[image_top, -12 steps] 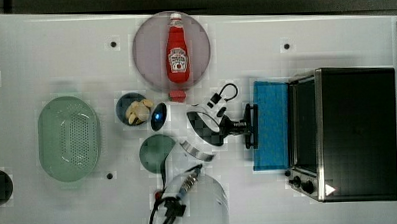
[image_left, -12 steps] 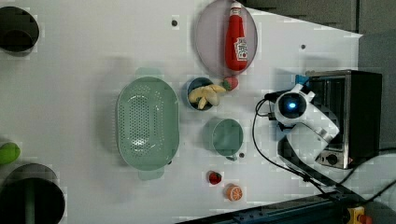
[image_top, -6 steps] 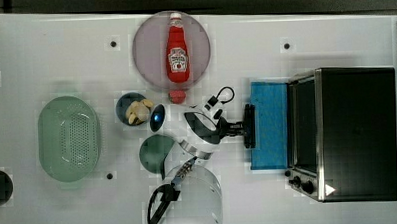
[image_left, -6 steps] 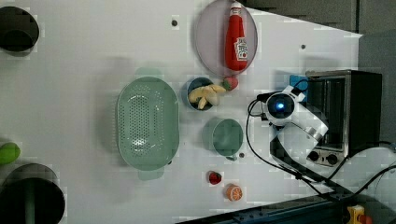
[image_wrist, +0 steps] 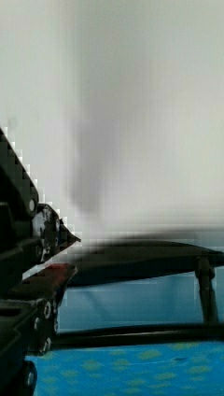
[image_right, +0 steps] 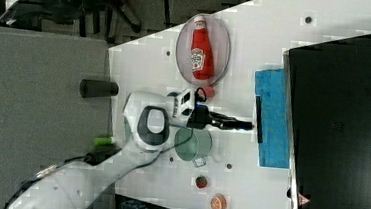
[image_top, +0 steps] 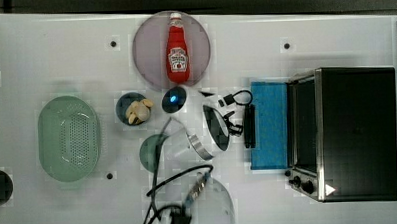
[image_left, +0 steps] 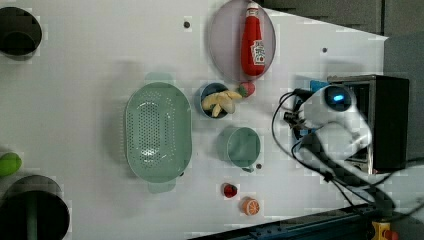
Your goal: Flap open oven.
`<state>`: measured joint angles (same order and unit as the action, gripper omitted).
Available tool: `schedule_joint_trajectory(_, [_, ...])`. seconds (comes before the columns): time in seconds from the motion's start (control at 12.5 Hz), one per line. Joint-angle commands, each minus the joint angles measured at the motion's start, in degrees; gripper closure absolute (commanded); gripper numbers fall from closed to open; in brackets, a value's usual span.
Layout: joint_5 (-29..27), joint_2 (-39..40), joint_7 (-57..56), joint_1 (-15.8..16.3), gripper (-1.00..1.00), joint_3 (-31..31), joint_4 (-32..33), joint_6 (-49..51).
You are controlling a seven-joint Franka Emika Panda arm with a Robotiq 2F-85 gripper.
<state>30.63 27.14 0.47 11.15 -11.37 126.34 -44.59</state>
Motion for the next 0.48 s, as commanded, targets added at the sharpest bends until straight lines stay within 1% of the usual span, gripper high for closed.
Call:
schedule_joint_trajectory(0.08, [-14.23,-14.01,2.9,0.76,0.65,0.14,-2.68,1.83])
schedule_joint_trajectory(0.16, [-19.52,-18.0,2.91,0.64,0.65,-0.1,-3.34,5.39])
schedule_joint_trajectory(0.24, [-23.36,-21.93,2.91,0.59,0.65,-0.43,-4.3,10.2])
schedule_joint_trajectory(0.32, [-25.73,-25.45,2.91,0.48,0.65,-0.7,-5.64,15.57])
schedule_joint_trajectory(0.48, [-26.25,-31.02,2.91,0.33,0.65,-1.13,-9.59,22.07])
